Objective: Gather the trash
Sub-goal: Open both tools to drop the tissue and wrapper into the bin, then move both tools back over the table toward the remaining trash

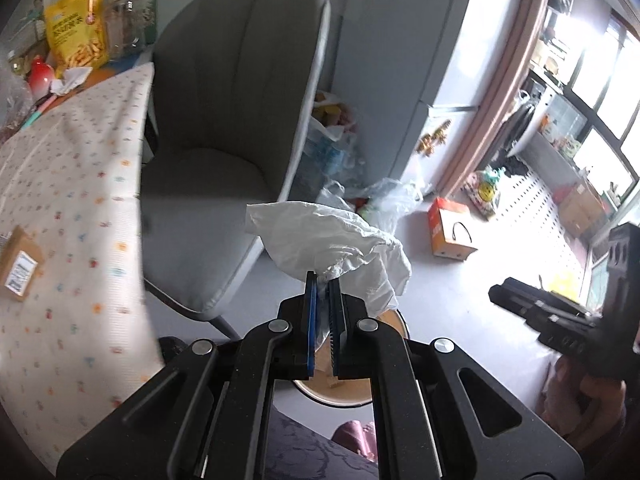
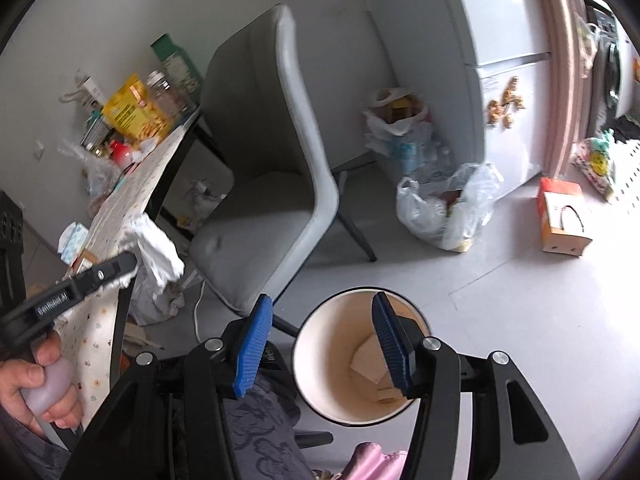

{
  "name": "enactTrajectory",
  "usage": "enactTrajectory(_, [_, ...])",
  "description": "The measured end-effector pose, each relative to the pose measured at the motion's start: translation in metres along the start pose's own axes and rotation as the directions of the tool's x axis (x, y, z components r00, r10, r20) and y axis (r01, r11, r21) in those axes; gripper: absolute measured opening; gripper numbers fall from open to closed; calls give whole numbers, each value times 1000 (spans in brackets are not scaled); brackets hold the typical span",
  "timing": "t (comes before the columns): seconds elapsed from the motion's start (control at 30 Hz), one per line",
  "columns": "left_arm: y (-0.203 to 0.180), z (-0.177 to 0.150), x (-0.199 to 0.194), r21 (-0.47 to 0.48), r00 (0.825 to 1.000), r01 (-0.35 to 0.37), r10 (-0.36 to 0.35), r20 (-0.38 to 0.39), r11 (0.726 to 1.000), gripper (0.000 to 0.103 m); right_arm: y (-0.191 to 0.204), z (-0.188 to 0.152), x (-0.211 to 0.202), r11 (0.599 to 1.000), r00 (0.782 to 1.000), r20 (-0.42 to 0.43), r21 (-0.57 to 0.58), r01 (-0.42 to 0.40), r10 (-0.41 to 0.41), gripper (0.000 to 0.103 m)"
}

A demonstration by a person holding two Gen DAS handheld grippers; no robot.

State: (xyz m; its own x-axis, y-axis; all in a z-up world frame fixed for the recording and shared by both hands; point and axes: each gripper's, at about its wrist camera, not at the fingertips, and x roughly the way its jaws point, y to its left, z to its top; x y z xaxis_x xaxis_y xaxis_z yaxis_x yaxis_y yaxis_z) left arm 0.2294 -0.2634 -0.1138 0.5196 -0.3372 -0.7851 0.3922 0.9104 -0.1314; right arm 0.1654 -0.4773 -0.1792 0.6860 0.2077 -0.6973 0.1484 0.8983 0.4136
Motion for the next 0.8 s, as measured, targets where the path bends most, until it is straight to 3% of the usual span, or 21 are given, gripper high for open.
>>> enactTrajectory(0.17, [-16,-2,13,14,999,29,-28,-30,999,7,-17,3,-24,999,998,46,18,30,-31,52])
enactTrajectory(0.23, [-19,-3,17,11,997,60,-60,-49,998,15,-20,4,-30,999,998,55,25,32,-34,52])
enactTrajectory(0.3, [-21,-5,18,-3,994,91,-91,-57,996,51,-23,4,-35,999,997,62,32,32,-34,52])
enactTrajectory(0.4, [-20,-4,6,-17,995,102,-102,-21,995,71,-25,4,-38,999,997,66,35,25,-28,52])
enactTrajectory(0.67, [4,0,-40,-65,996,54,-49,73,996,89,-12,5,-42,1000,997,77,14,-10,9,53])
enactTrajectory(0.8, [20,-1,-65,-87,993,32,-22,114,996,94,2,6,-47,1000,996,86,-10,-21,21,59])
